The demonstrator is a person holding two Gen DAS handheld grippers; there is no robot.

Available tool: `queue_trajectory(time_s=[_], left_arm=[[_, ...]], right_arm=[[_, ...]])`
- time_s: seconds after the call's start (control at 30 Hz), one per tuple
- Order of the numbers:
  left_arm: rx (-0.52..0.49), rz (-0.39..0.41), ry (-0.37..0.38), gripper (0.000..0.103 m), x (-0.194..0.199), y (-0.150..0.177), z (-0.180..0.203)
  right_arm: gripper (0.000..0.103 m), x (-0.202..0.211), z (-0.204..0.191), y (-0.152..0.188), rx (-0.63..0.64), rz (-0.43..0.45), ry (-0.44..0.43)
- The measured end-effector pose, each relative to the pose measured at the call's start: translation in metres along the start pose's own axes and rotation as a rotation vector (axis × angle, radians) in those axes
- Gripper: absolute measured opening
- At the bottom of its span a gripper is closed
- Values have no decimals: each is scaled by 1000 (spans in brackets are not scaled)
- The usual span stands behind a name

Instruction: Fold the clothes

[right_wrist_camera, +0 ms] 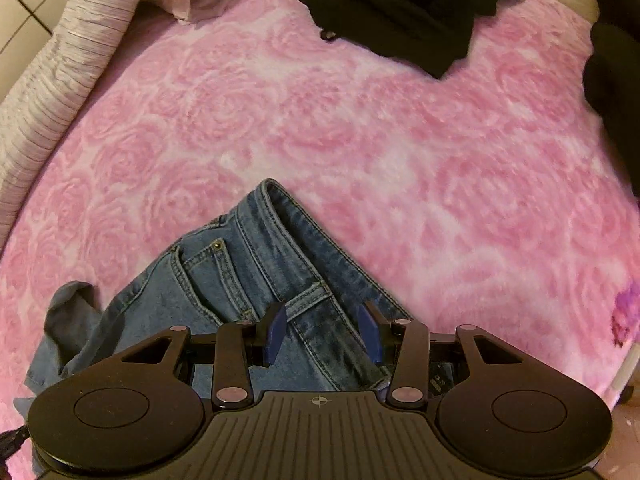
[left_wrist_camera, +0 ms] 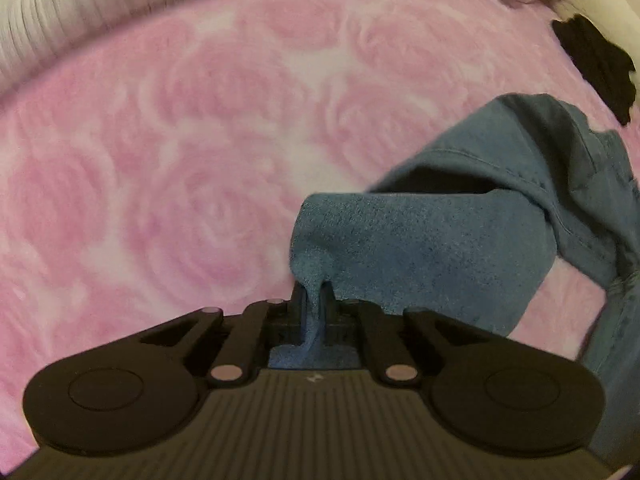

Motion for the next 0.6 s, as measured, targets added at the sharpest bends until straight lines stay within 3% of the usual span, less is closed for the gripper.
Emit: queue_trajectory(time_s=[0.23,0.3,0.33,0.4,0.43,0.53,0.6], left_arm=[[-156,479,-421,5,161,-55,-10],[-163,553,-544,7,195,-50,-19],[-152,538,-576,10,201,-43,-27],[-92,426,-616,21,192,-20,-48],[-66,357,-650,21,181,-3,-58],[26,54,-793,21,134,67,-87],[178,-112,-813,21,118,115,-100]], right_arm=[[44,5,-5,-6,-39,16,2],[44,9,-7,-8,-58,24,-17],[44,10,-9,-8,-65,27,-30],[44,12,-12,-7,-64,27,-46],[44,13,-13,-6,-61,27,-50],[44,11,-12,1,-53,14,-55],[44,11,-6,9,-52,-1,-43]])
Point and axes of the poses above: each gripper's, at about its wrist camera, not at the fingertips, and x roughly against the way its jaws point, z to its right, y to its underside, the point moved 1 cm from there along -x, roughly the way its jaws point, and after that the axes turned 3 degrees about -x, right-handed, at the moved point
